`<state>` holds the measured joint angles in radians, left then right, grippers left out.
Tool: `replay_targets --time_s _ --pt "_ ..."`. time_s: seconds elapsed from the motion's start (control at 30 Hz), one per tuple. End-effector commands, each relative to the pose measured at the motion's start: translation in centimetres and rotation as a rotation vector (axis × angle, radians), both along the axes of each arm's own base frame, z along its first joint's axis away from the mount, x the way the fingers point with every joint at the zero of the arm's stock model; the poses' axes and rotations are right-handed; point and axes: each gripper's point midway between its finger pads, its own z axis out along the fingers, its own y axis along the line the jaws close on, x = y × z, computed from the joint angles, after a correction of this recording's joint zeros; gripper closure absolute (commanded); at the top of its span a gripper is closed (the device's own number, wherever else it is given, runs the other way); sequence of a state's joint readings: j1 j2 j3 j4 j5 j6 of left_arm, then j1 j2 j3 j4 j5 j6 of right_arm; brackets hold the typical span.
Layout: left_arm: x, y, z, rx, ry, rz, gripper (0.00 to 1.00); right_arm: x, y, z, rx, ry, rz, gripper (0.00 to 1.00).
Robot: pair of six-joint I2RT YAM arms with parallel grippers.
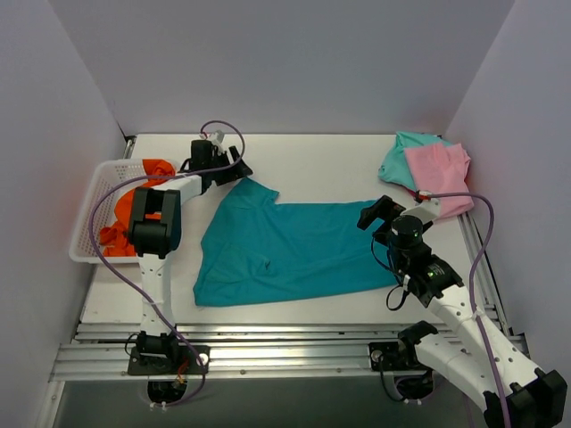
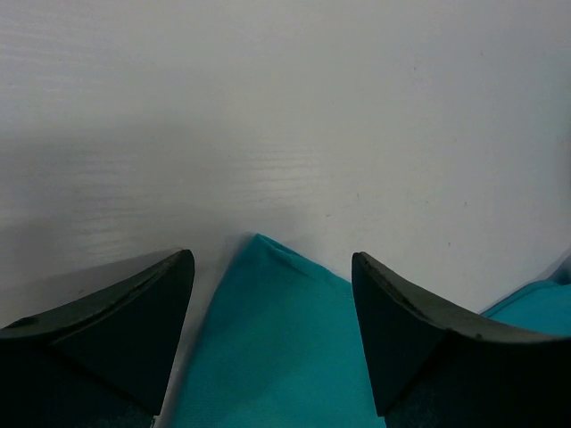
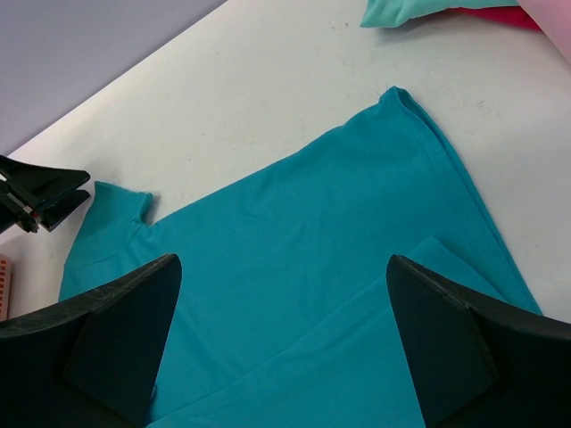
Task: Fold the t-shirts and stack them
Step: Grap the side of the flattened tshirt furthest away from the robot with both arms
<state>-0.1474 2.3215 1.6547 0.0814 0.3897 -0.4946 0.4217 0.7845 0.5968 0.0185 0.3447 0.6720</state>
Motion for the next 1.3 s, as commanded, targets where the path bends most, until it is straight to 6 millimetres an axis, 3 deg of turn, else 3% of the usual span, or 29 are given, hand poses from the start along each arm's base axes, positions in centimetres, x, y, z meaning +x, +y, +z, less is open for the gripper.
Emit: replay_targets --time_s 0.0,0.2,0.3,0.67,0.7,0.83,0.87,0.93,0.97,1.03,1.07,1.27 --pt "-2.4 -0.9 -1.8 0.036 0.088 -0.008 0.19 0.1 -0.4 0.3 -0.011 -0.012 -0.021 0.05" --pt "-3.4 -1.1 -3.1 0.1 0.136 0.001 0.24 0.0 -0.5 0.0 -0.009 -0.002 -0.03 0.05" --pt "-3.5 -0.8 -3.6 0.113 0.151 0.012 0.33 -0.1 -0.6 -0.1 -0.01 0.001 -0.036 0.05" --pt "-3.5 -0.6 -4.3 0.124 0.171 0.022 0.89 0.6 -0.9 -0.9 -0.017 0.005 -0.068 0.04" --pt "-3.5 -0.7 -4.2 0.121 0.17 0.019 0.95 1.0 -0.8 -1.6 -0.026 0.024 -0.071 0.04" --pt "-3.8 -0.3 -3.5 0.132 0.157 0.021 0.98 3.8 -0.5 -2.8 -0.029 0.053 -0.087 0.04" --pt "-4.0 0.0 -3.3 0.137 0.153 0.029 0.98 4.8 -0.9 -4.6 -0.036 0.106 -0.097 0.04" --pt "-4.0 0.5 -3.1 0.148 0.143 0.044 0.98 6.9 -1.3 -5.0 -0.022 0.109 -0.108 0.04" --pt "-4.1 0.7 -3.0 0.15 0.14 0.047 0.98 7.7 -1.7 -7.1 -0.035 0.169 -0.119 0.04" --pt "-4.2 1.1 -2.8 0.156 0.135 0.058 0.98 9.8 -2.7 -7.2 -0.036 0.17 -0.155 0.05" --pt "-4.1 1.0 -2.8 0.151 0.125 0.057 0.98 10.4 -3.1 -8.9 -0.071 0.216 -0.168 0.05" --pt "-4.1 1.0 -3.4 0.14 0.129 0.052 0.98 14.7 -5.3 -10.0 -0.152 0.251 -0.264 0.06"
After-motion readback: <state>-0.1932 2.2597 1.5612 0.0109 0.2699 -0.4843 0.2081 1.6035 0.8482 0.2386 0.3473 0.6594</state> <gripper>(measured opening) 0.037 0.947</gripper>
